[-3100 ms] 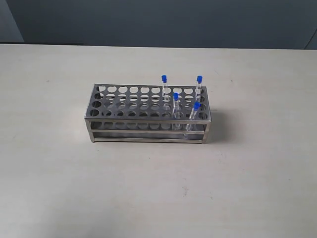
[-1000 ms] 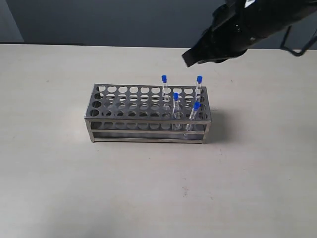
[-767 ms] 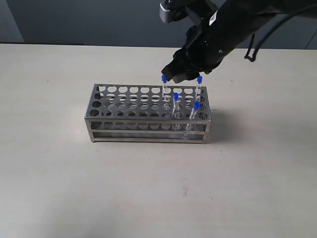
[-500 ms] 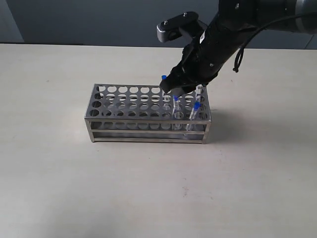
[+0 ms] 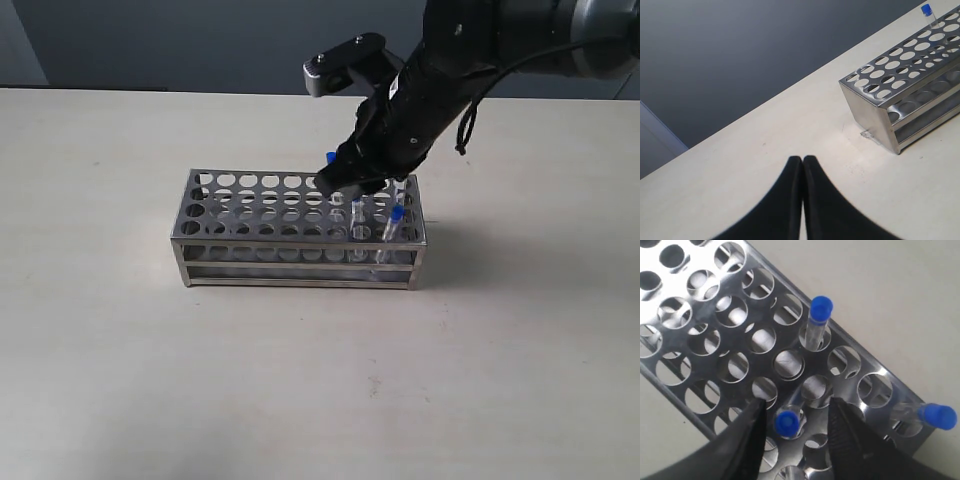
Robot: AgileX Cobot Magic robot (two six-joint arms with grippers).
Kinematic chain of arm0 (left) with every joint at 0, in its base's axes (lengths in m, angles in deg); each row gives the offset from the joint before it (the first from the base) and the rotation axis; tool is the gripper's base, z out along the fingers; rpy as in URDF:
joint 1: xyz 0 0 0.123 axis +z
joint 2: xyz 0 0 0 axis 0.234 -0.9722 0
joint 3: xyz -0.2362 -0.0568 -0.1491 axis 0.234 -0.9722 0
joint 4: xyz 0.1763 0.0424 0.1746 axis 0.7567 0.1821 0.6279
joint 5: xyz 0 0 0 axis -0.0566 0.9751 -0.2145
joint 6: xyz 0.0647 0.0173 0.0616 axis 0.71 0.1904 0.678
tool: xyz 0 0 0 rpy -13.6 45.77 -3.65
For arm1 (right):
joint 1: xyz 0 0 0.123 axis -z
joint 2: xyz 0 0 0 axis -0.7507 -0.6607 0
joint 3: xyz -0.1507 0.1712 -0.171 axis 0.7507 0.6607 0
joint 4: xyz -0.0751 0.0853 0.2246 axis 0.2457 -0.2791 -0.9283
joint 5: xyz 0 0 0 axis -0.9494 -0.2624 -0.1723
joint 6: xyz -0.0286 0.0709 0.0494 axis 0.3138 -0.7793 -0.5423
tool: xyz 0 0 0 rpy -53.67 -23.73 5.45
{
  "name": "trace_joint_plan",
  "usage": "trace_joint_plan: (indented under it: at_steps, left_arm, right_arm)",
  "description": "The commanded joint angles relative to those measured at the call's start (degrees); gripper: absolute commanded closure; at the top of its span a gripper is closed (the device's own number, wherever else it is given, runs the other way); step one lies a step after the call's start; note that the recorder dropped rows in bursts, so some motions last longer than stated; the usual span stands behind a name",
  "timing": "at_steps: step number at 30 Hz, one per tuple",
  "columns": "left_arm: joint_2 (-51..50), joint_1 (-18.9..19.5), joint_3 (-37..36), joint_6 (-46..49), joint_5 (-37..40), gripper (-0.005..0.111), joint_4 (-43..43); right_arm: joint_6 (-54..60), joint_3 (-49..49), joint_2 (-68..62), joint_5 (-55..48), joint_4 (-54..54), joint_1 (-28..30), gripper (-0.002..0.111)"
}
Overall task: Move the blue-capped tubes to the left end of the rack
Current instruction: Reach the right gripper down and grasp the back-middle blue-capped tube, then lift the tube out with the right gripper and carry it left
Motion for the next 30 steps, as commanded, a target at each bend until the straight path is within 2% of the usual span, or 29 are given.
trace_joint_plan:
  at_steps: [1,6,8,11,15,25,30]
  left_arm:
    - [-0.2,-0.2,0.3,-0.3,-0.4,0.106,0.1]
    - [-0.2,-0.2,0.3,-0.3,-0.3,0.106,-0.3]
    - [-0.2,-0.2,0.3,-0.3,-0.3,0.106,-0.2]
    - [-0.2,-0.2,0.3,-0.3,-0.3,0.106,-0.2]
    - [-0.2,-0.2,0.3,-0.3,-0.3,0.106,-0.2]
    - [-0.2,-0.2,0.3,-0.3,-0.3,0.106,-0.2]
    - [-0.2,-0.2,0.3,-0.3,-0.3,0.106,-0.2]
  right_arm:
    - [0.0,-0.4,-2.6,0.6,0.1,0.1,0.069]
    - [-0.4,-0.4,-3.7,1.0,0.1,0.1,0.07]
    - [-0.4,-0.4,-3.7,1.0,0.1,0.1,0.081]
    - [-0.4,-0.4,-3.5,0.7,0.1,0.1,0.109]
    - [-0.4,-0.4,-2.0,0.5,0.2,0.1,0.108]
    - [-0.2,-0.5,11.3,0.8,-0.6,0.0,0.108]
    - [1.3,-4.7,11.5,1.3,-0.7,-0.6,0.108]
